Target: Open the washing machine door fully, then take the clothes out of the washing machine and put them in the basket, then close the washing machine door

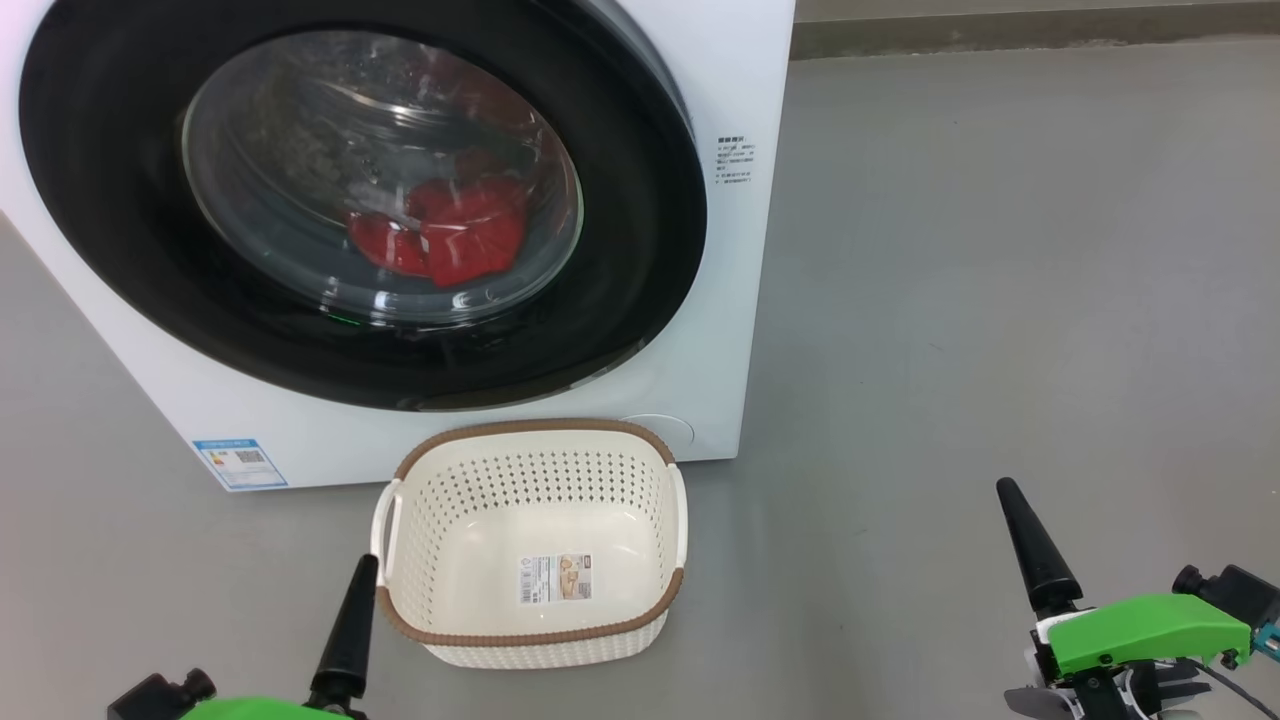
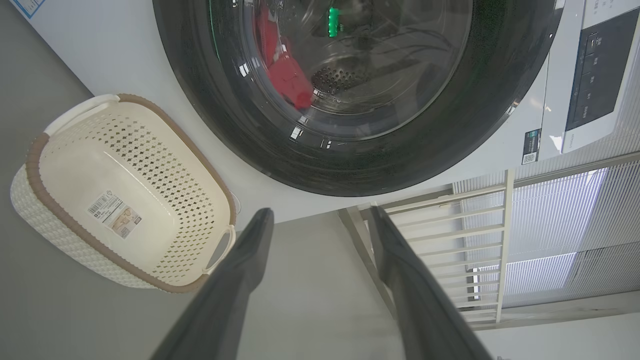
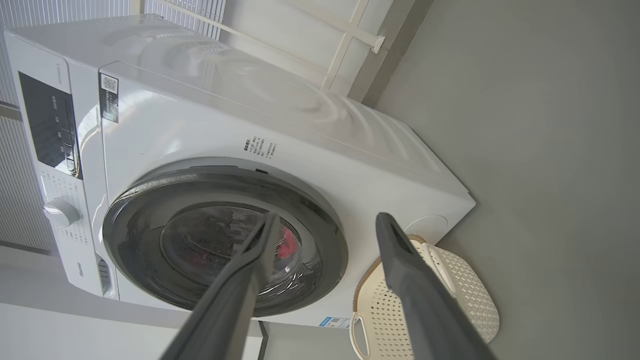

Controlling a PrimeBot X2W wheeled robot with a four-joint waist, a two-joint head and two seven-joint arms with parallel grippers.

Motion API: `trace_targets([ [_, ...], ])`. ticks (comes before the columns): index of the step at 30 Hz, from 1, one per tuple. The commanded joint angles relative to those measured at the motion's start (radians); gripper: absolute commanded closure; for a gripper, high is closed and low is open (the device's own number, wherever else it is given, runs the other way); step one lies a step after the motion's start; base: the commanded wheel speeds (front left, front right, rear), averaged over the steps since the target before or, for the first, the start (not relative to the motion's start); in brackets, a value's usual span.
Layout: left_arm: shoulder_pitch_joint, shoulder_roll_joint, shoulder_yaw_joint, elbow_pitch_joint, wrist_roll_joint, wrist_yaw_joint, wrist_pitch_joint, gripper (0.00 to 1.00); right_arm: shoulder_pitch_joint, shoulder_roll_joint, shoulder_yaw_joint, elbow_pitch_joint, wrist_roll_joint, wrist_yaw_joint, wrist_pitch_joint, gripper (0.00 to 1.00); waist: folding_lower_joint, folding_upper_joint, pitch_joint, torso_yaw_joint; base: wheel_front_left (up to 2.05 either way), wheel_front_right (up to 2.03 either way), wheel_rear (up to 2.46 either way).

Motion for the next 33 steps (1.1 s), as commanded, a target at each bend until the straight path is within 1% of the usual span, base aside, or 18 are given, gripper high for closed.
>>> trace_targets([
  [1,-0.044,0.01,0.012,-0.028,0.029,-0.002,-0.011,0.0,-0.054,-0.009,0.015,-0.023,-0.03,0.0,-0.012,0.0,-0.0001,0.0,0.0,0.0,0.0,0.0,0.0],
  [10,-0.063,0.012,0.001,-0.037,0.164,0.013,-0.038,0.0,-0.073,-0.009,0.032,-0.026,-0.2,0.0,-0.039,0.0,-0.0001,0.0,0.005,-0.002,0.0,0.0,0.0],
  [22,-0.08,0.015,-0.024,-0.036,0.336,0.046,-0.076,0.0,-0.1,-0.012,0.058,-0.036,-0.383,0.0,-0.077,0.0,-0.0001,0.0,0.003,-0.012,0.0,0.0,0.0],
  [33,-0.096,0.017,-0.035,-0.031,0.457,0.055,-0.109,0.0,-0.119,-0.014,0.084,-0.037,-0.506,0.0,-0.109,0.0,-0.0001,0.0,0.0,-0.021,0.0,0.0,0.0],
])
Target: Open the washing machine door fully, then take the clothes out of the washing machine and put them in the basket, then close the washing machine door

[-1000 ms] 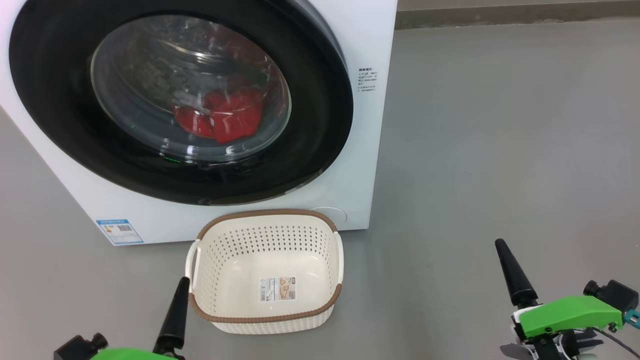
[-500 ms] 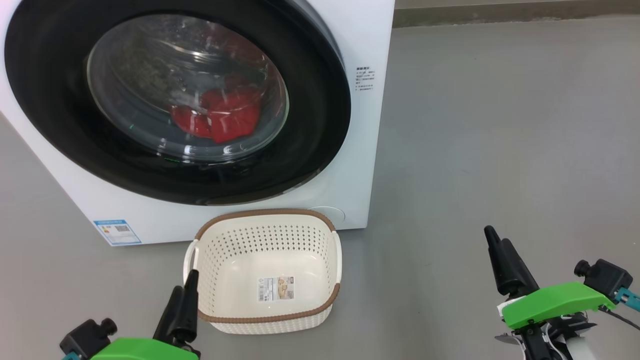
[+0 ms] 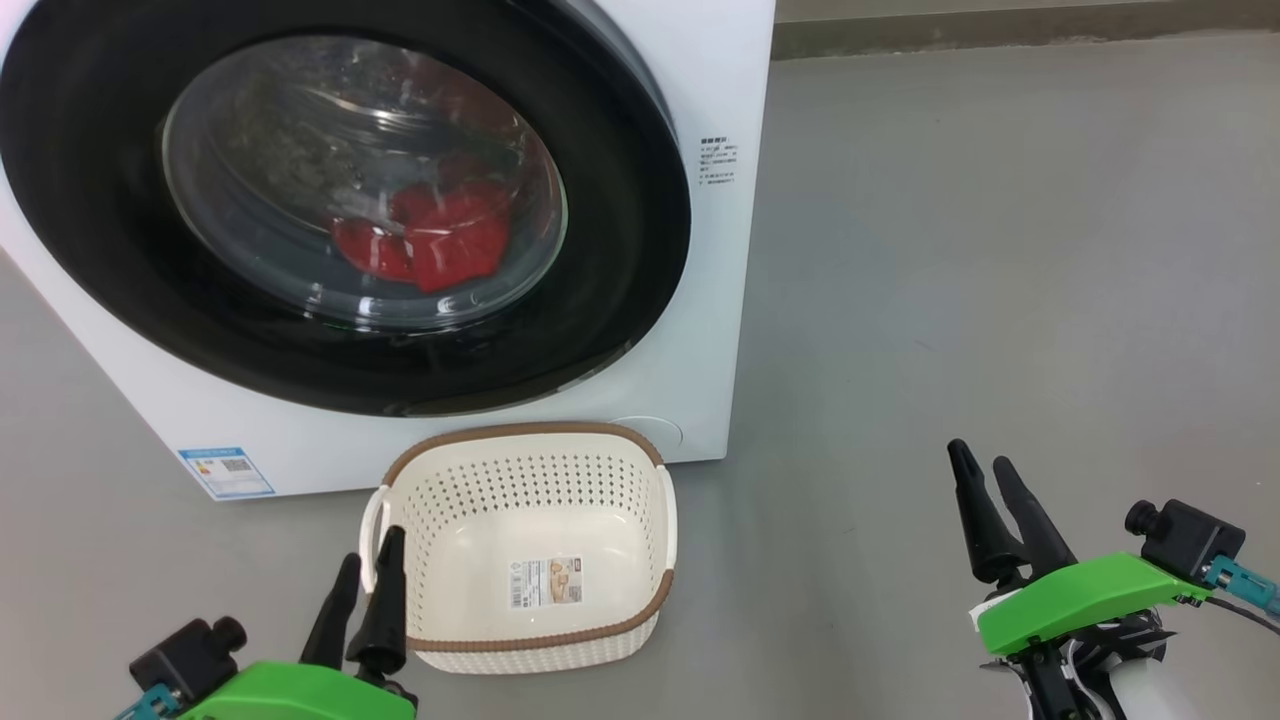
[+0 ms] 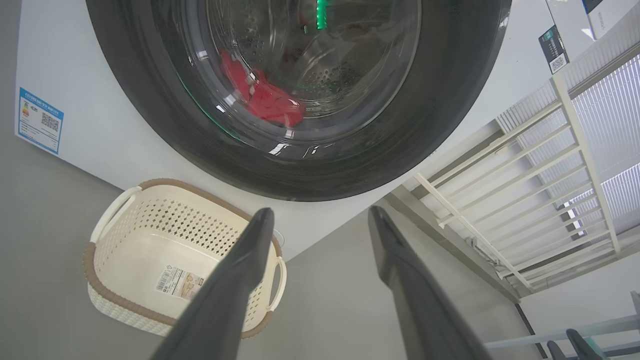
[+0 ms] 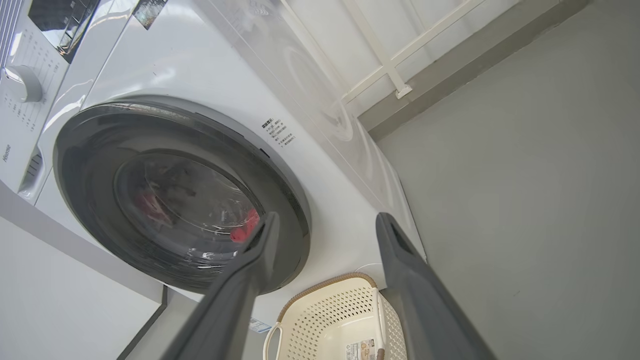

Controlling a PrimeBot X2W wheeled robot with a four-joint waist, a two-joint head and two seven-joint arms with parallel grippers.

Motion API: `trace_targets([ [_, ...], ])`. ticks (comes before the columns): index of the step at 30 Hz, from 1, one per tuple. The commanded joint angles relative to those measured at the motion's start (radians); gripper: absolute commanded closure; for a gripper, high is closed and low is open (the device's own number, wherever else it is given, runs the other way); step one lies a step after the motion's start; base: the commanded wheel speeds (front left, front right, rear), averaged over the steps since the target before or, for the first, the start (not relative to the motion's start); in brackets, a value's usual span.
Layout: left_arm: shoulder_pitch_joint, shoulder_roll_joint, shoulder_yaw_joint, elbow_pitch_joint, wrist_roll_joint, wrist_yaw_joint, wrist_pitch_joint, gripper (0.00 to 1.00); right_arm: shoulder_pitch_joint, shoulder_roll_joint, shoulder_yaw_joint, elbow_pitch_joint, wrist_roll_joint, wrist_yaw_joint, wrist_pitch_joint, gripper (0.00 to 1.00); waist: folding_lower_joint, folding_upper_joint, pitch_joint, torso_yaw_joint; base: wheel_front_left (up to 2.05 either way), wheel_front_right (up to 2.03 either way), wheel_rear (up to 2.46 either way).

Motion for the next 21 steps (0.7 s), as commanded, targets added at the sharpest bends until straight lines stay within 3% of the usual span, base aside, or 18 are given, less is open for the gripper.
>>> trace_targets([
  [1,-0.053,0.016,0.011,-0.024,0.034,0.01,-0.013,0.0,-0.057,-0.012,0.022,-0.029,-0.033,0.0,-0.014,0.0,-0.0001,-0.0001,-0.001,-0.001,0.0,0.0,0.0],
  [21,-0.08,0.021,-0.023,-0.017,0.249,0.03,-0.072,0.0,-0.087,-0.016,0.071,-0.024,-0.257,-0.001,-0.073,0.0,-0.0001,-0.0001,-0.007,-0.001,0.0,0.0,0.0],
])
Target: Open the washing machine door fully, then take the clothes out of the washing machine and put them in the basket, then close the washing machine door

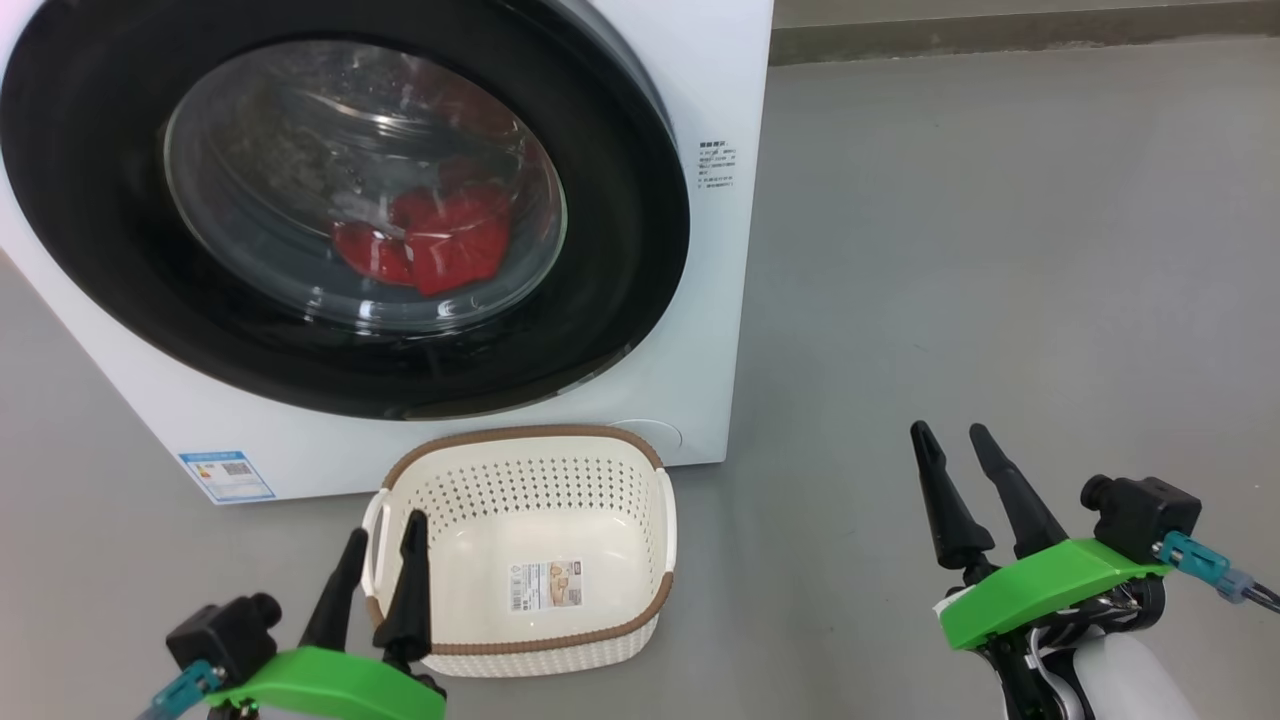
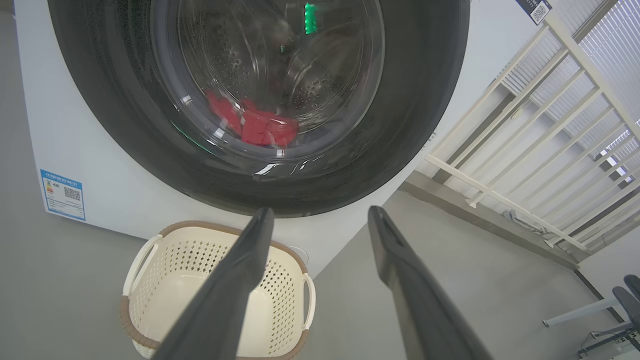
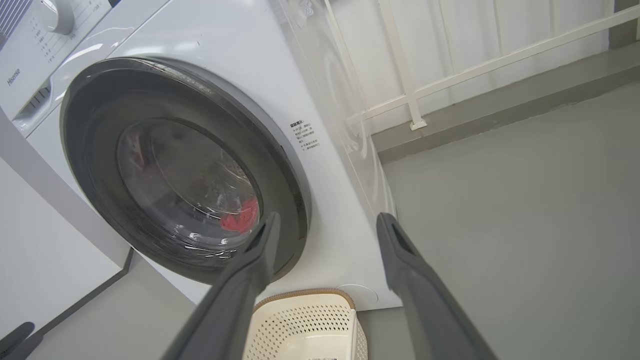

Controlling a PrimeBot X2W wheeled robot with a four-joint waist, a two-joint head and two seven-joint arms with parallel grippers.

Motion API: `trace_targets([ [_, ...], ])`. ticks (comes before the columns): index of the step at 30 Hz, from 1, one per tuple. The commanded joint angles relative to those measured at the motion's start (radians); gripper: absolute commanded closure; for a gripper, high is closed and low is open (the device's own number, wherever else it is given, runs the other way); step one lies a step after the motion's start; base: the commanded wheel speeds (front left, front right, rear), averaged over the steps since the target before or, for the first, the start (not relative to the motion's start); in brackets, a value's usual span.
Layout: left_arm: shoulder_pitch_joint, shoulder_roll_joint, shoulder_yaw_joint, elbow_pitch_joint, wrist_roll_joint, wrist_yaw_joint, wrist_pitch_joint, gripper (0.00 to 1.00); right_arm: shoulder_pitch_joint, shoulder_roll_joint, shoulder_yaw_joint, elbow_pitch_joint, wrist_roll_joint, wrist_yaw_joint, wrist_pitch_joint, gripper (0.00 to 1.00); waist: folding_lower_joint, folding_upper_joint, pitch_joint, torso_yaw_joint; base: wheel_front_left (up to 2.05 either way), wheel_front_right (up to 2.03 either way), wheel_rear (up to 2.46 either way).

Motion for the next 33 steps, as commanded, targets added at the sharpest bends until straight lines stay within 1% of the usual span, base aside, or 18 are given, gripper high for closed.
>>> trace_targets([
  [1,-0.058,0.019,0.016,-0.026,0.035,0.006,-0.015,0.0,-0.053,-0.01,0.022,-0.026,-0.037,-0.001,-0.016,0.0,0.0,-0.0001,0.0,0.0,0.0,0.0,0.0],
  [6,-0.066,0.02,0.014,-0.032,0.093,0.026,-0.03,0.0,-0.06,-0.011,0.036,-0.028,-0.094,-0.001,-0.031,0.0,0.0,-0.0001,-0.001,0.001,0.0,0.0,0.0],
  [12,-0.073,0.021,0.006,-0.044,0.157,0.038,-0.047,0.0,-0.074,-0.012,0.047,-0.025,-0.164,-0.001,-0.048,0.0,0.0,-0.0001,0.0,0.0,0.0,0.0,0.0],
  [24,-0.094,0.024,-0.009,-0.045,0.281,0.056,-0.083,0.0,-0.104,-0.015,0.06,-0.012,-0.311,-0.001,-0.083,0.0,0.0,-0.0001,0.004,0.0,0.0,0.0,0.0],
  [33,-0.108,0.026,-0.017,-0.04,0.368,0.066,-0.107,0.0,-0.12,-0.016,0.08,-0.008,-0.397,-0.001,-0.107,0.0,0.0,-0.0001,0.004,-0.004,0.0,0.0,0.0],
])
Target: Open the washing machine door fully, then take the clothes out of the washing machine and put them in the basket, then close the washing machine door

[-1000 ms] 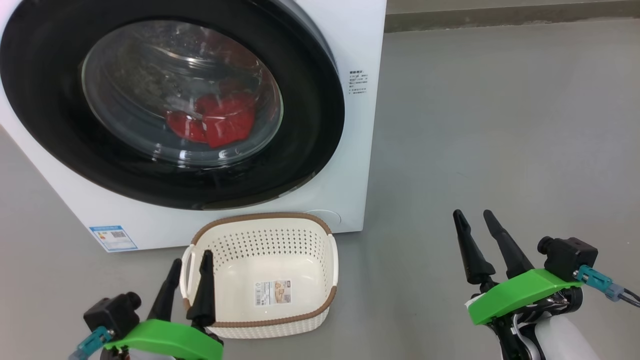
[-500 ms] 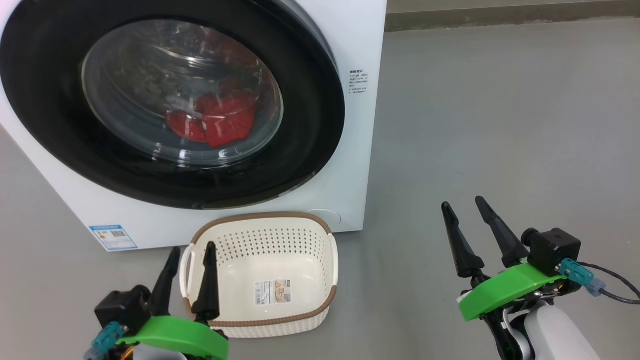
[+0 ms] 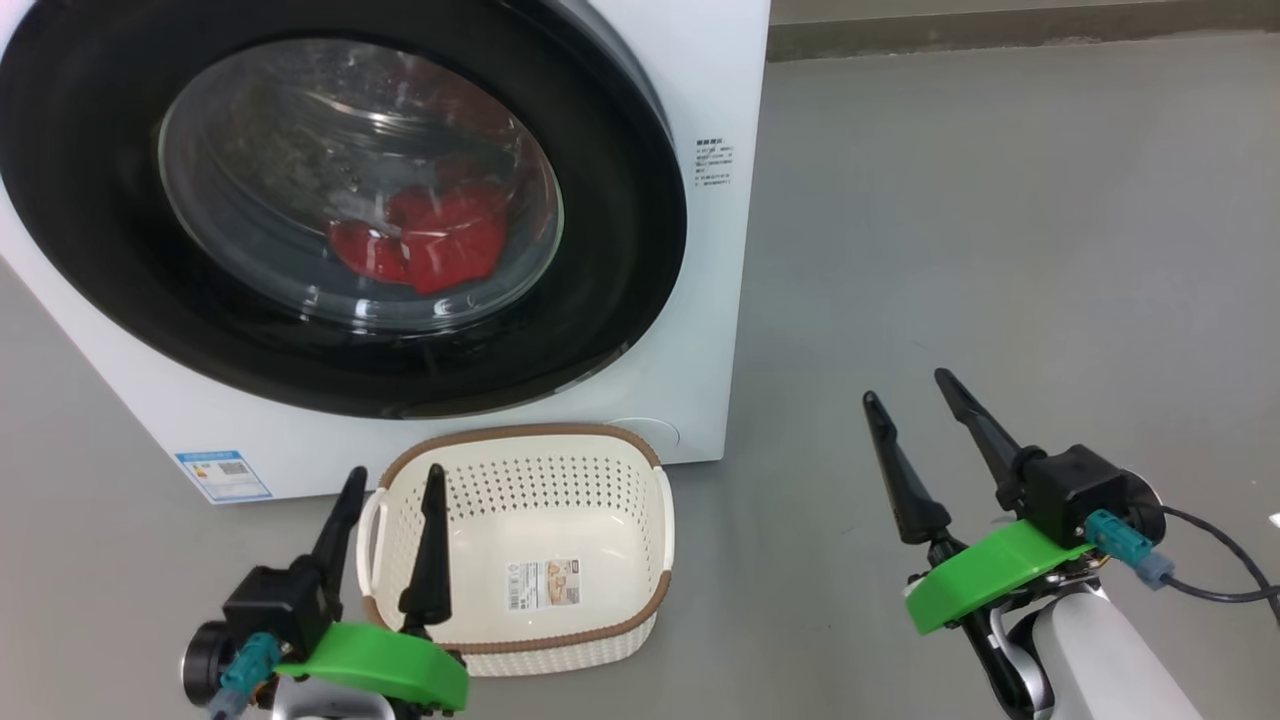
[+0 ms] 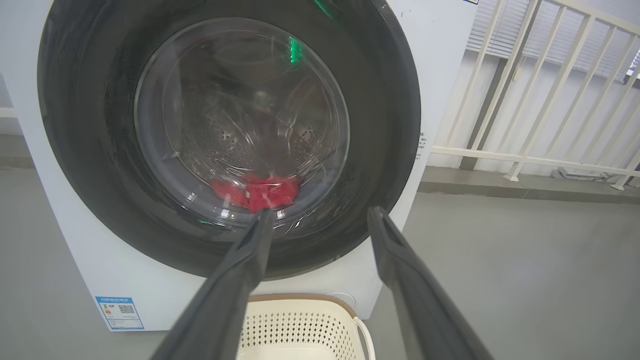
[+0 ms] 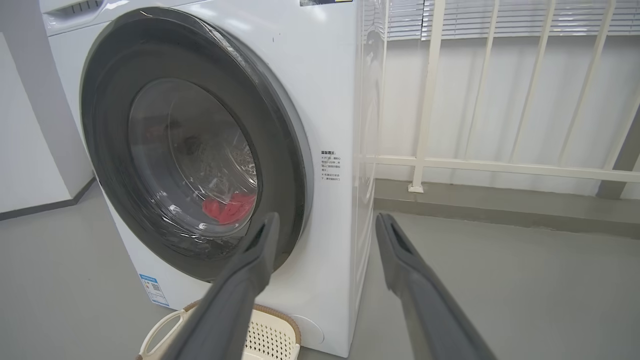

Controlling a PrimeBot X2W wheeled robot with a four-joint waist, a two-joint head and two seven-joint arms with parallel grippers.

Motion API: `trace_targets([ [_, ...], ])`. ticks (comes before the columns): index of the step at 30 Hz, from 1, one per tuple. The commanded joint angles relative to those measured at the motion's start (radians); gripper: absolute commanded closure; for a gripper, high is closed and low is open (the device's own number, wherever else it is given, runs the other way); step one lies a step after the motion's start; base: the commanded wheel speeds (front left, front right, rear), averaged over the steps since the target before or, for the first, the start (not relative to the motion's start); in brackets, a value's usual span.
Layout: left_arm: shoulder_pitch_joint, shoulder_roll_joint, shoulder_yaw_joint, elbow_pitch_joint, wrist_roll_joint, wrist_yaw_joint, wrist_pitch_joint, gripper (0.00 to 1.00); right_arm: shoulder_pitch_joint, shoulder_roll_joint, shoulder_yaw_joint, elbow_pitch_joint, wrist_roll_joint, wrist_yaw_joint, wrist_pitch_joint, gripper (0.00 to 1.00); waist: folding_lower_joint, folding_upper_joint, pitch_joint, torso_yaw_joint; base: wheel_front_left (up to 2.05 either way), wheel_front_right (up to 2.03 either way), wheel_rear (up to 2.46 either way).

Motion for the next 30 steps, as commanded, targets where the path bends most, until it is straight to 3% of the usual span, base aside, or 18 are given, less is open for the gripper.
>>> trace_targets([
  [1,-0.047,0.018,0.026,-0.022,0.03,0.009,-0.014,0.0,-0.039,-0.001,0.03,-0.023,-0.026,-0.001,-0.014,0.0,-0.0001,-0.0001,-0.001,-0.001,0.0,0.0,0.0],
  [19,-0.044,0.018,0.021,-0.007,0.021,0.01,-0.014,0.0,-0.033,-0.001,0.039,-0.011,-0.019,-0.001,-0.014,0.0,-0.0001,-0.0001,-0.002,-0.008,0.0,0.0,0.0],
  [20,-0.044,0.018,0.02,-0.007,0.02,0.01,-0.014,0.0,-0.033,-0.001,0.043,-0.005,-0.016,-0.001,-0.014,0.27,-0.0001,-0.0001,-0.001,-0.007,0.0,0.0,0.0],
  [21,-0.044,0.018,0.019,-0.008,0.018,0.01,-0.014,0.0,-0.036,-0.001,0.047,0.0,-0.015,-0.001,-0.014,0.64,-0.0001,-0.0001,0.001,-0.007,0.0,0.0,0.0],
  [22,-0.044,0.018,0.018,-0.009,0.017,0.01,-0.014,0.0,-0.039,-0.001,0.05,0.004,-0.014,-0.001,-0.014,0.86,-0.0001,-0.0001,0.004,-0.006,0.0,0.0,0.0],
  [23,-0.044,0.018,0.017,-0.01,0.015,0.01,-0.014,0.0,-0.043,-0.001,0.052,0.007,-0.008,-0.001,-0.014,1.0,-0.0001,-0.0001,0.006,-0.004,0.0,0.0,0.0],
  [27,-0.051,0.018,0.009,-0.021,0.014,0.01,-0.014,0.0,-0.064,-0.001,0.05,0.012,0.047,-0.001,-0.014,1.0,-0.0001,-0.0001,0.03,0.007,0.0,0.0,0.0],
  [30,-0.064,0.018,0.001,-0.037,0.017,0.01,-0.014,0.0,-0.096,-0.001,0.054,0.024,0.214,-0.001,-0.014,1.0,-0.0001,-0.0001,0.064,0.022,0.0,0.0,0.0],
])
